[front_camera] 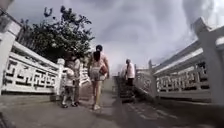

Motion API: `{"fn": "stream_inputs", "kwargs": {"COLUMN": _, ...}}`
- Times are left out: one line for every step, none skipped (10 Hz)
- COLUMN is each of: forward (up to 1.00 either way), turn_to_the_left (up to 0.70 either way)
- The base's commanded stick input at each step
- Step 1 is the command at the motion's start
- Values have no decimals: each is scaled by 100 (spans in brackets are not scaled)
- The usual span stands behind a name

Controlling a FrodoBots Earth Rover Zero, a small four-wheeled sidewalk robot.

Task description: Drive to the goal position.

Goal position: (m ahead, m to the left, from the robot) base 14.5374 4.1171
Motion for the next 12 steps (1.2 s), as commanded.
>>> {"fn": "stream_inputs", "kwargs": {"forward": 45, "turn_to_the_left": 0}}
{"fn": "stream_inputs", "kwargs": {"forward": 45, "turn_to_the_left": 0}}
{"fn": "stream_inputs", "kwargs": {"forward": 45, "turn_to_the_left": 0}}
{"fn": "stream_inputs", "kwargs": {"forward": 45, "turn_to_the_left": 0}}
{"fn": "stream_inputs", "kwargs": {"forward": 45, "turn_to_the_left": 0}}
{"fn": "stream_inputs", "kwargs": {"forward": 45, "turn_to_the_left": 0}}
{"fn": "stream_inputs", "kwargs": {"forward": 45, "turn_to_the_left": 0}}
{"fn": "stream_inputs", "kwargs": {"forward": 45, "turn_to_the_left": 0}}
{"fn": "stream_inputs", "kwargs": {"forward": 45, "turn_to_the_left": 0}}
{"fn": "stream_inputs", "kwargs": {"forward": 45, "turn_to_the_left": 0}}
{"fn": "stream_inputs", "kwargs": {"forward": 45, "turn_to_the_left": 0}}
{"fn": "stream_inputs", "kwargs": {"forward": 45, "turn_to_the_left": 0}}
